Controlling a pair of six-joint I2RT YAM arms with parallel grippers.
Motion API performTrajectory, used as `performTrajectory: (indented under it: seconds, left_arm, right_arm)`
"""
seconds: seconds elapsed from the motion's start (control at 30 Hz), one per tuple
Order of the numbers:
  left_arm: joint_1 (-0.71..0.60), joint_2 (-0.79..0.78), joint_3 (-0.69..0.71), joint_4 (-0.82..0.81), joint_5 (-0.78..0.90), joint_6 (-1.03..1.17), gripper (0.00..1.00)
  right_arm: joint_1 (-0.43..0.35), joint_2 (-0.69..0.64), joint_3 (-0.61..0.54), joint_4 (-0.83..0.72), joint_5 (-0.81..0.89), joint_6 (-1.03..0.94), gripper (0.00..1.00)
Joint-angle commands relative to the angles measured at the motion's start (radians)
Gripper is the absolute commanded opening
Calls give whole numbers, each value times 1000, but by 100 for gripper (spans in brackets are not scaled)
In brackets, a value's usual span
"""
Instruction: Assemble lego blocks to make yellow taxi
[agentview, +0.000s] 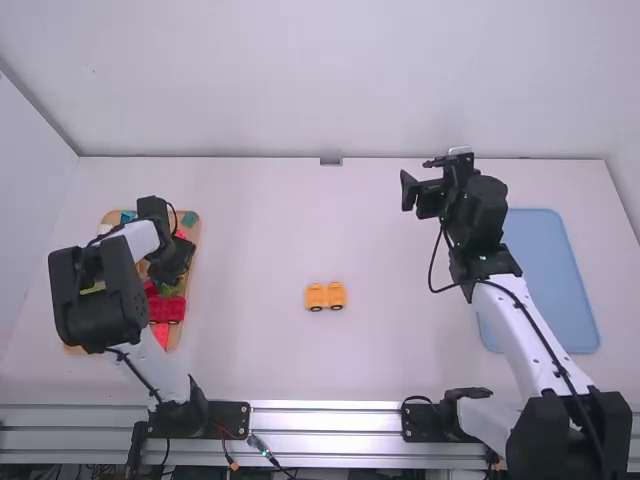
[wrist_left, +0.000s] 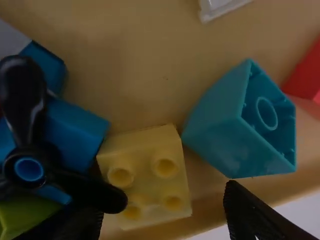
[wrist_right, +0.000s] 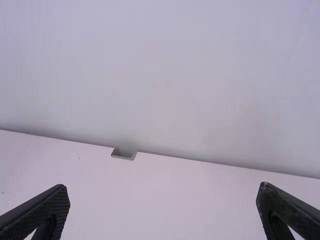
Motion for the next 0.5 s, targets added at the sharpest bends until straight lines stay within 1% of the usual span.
performTrajectory:
  seconds: [0.0,0.03,0.1,0.2,0.27,0.47]
  left_arm:
    - [4,-25,-18,-6,-24,5,56]
    - [4,-25,-18,-5,-24,4,52]
    - [4,-25,-18,-3,-26,4,46]
    - [4,-25,-18,-2,-25,11,43]
    - [4,-25,-18,6,-26,44,36]
    - [4,-25,-18,18,-23,49,28]
  right_arm:
    - [0,8,30,5,-2,0,99]
    - [0,8,30,3,-3,0,99]
    - [-1,8,30,2,-3,0,99]
    - [0,8,30,2,-3,0,99]
    - [0,8,30,1,-2,0,99]
    - [1,8,30,-2,-2,0,99]
